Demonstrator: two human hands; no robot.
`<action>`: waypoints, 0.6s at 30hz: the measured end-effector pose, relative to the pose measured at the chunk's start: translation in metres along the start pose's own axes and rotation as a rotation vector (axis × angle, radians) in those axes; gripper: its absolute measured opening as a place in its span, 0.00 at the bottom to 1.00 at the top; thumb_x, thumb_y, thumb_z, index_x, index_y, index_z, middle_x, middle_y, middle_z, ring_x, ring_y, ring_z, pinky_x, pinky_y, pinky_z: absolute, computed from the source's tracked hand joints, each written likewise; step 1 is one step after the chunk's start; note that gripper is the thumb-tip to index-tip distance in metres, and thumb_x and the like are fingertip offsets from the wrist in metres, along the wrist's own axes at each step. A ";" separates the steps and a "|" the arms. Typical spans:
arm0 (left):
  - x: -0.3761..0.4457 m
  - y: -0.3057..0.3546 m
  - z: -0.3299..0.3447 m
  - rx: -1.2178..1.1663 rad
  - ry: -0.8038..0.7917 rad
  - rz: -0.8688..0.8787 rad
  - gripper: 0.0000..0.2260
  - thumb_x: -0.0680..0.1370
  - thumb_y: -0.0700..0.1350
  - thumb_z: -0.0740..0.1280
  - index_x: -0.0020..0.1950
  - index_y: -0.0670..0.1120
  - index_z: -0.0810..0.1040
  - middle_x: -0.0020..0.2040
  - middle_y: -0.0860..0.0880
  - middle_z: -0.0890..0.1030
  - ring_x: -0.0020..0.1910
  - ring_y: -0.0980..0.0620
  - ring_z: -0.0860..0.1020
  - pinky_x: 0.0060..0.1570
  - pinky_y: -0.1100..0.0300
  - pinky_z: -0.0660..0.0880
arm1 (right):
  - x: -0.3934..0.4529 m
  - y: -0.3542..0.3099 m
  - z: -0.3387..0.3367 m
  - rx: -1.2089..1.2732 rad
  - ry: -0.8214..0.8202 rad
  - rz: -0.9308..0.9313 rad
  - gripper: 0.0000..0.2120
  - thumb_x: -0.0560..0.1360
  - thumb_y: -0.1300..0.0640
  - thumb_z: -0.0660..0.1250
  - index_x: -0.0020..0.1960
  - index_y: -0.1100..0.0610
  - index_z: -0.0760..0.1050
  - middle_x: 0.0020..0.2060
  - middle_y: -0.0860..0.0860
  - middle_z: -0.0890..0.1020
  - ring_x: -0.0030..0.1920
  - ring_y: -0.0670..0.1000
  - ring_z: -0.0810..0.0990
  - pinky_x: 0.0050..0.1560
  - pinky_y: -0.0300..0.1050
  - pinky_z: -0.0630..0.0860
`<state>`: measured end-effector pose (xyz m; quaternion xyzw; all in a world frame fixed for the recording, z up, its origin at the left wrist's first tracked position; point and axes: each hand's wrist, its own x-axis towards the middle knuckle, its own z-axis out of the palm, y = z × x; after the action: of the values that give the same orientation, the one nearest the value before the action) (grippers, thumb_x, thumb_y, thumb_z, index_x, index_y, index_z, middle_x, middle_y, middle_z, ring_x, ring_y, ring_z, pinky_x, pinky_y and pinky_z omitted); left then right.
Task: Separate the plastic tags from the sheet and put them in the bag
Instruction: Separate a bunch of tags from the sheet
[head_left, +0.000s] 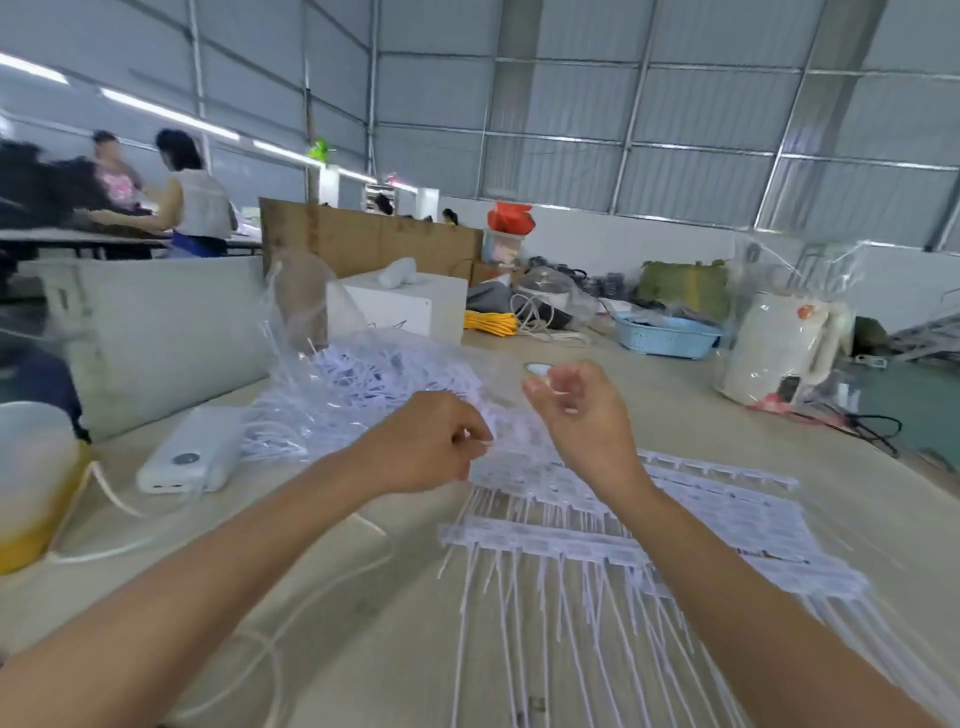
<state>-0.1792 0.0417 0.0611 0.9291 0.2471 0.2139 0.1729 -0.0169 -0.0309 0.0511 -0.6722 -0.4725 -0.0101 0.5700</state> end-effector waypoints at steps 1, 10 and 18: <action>-0.003 -0.013 -0.008 0.026 -0.010 -0.038 0.09 0.78 0.41 0.64 0.55 0.42 0.82 0.34 0.50 0.80 0.30 0.62 0.74 0.34 0.78 0.67 | 0.005 -0.001 0.008 -0.102 0.026 -0.106 0.11 0.74 0.50 0.69 0.52 0.55 0.76 0.50 0.53 0.79 0.54 0.53 0.75 0.55 0.48 0.72; 0.043 -0.079 -0.018 0.297 0.098 -0.191 0.09 0.79 0.39 0.62 0.46 0.39 0.81 0.49 0.44 0.80 0.53 0.46 0.77 0.56 0.57 0.72 | 0.050 -0.003 0.054 -0.912 -0.327 0.030 0.26 0.74 0.59 0.66 0.70 0.59 0.61 0.69 0.56 0.60 0.67 0.60 0.65 0.59 0.56 0.69; 0.088 -0.090 -0.002 0.241 0.172 -0.424 0.06 0.77 0.33 0.59 0.45 0.37 0.74 0.46 0.42 0.78 0.56 0.43 0.77 0.50 0.58 0.73 | 0.071 -0.004 0.055 -0.659 -0.195 0.007 0.40 0.70 0.71 0.64 0.75 0.66 0.45 0.74 0.59 0.52 0.65 0.59 0.70 0.54 0.44 0.71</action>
<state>-0.1455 0.1628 0.0517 0.8488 0.4739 0.2201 0.0802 -0.0092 0.0554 0.0745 -0.8195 -0.4939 -0.0958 0.2744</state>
